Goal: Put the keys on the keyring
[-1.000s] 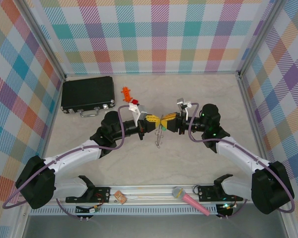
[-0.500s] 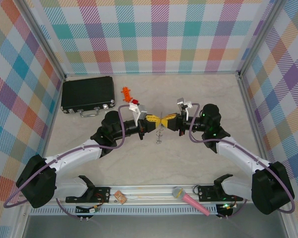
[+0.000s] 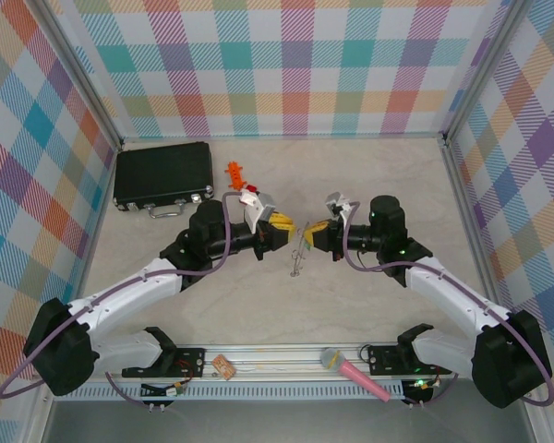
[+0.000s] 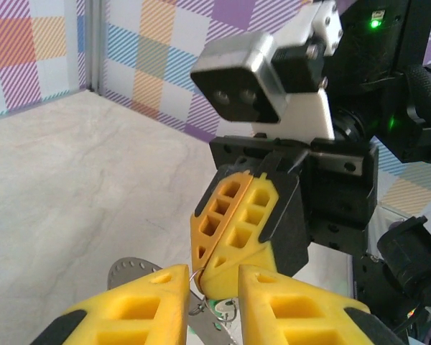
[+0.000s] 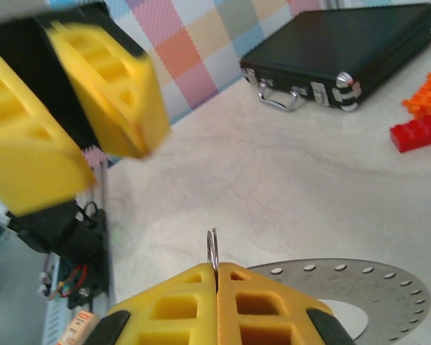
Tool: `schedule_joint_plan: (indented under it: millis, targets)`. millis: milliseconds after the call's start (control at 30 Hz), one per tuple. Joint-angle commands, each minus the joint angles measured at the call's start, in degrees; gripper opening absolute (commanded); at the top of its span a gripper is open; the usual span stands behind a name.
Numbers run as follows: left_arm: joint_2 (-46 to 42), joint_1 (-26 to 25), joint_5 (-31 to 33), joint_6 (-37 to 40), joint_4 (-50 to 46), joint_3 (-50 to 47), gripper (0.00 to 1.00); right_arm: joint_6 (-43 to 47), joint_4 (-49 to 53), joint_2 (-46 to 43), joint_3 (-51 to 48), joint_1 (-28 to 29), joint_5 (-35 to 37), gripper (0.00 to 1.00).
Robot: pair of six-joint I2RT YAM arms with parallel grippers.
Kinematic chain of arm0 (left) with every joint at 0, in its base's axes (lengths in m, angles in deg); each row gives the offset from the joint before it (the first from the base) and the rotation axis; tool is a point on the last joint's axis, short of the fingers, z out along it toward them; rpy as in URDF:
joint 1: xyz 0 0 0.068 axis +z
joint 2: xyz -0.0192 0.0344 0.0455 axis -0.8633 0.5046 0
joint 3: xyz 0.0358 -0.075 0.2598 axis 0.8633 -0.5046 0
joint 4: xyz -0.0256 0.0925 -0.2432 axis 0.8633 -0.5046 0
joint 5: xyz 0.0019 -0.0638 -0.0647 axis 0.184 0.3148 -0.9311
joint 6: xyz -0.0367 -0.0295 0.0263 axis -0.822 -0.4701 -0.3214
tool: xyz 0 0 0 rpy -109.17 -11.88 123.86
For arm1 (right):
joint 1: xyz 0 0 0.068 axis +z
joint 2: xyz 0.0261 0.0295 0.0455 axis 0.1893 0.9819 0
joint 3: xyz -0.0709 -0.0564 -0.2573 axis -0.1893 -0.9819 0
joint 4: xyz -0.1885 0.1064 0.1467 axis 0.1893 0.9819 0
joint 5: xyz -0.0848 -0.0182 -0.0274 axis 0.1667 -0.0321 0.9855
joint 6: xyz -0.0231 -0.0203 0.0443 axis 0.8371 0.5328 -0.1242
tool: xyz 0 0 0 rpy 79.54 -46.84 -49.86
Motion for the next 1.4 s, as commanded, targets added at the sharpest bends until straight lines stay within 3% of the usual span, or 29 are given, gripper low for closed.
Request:
schedule_joint_plan:
  millis: [0, 433, 633, 1367]
  targets:
    - [-2.02, 0.52, 1.42, 4.53, -12.35, 4.52, 0.25, 7.43, 4.93, -1.32, 3.1, 0.96, 3.07, 0.0]
    - [2.8, 0.48, 3.96, 26.43, -44.62, 18.07, 0.24, 17.87, 11.67, 1.11, 6.4, 6.75, 7.52, 0.0]
    - [2.9, 0.28, 0.21, 28.54, -41.01, 15.81, 0.23, 20.94, 14.44, 3.19, 8.52, 10.03, 11.4, 0.0]
    - [6.62, 0.08, -2.5, 26.88, -40.53, 16.67, 0.23, 18.13, 10.15, 0.57, 7.79, 10.82, 4.3, 0.0]
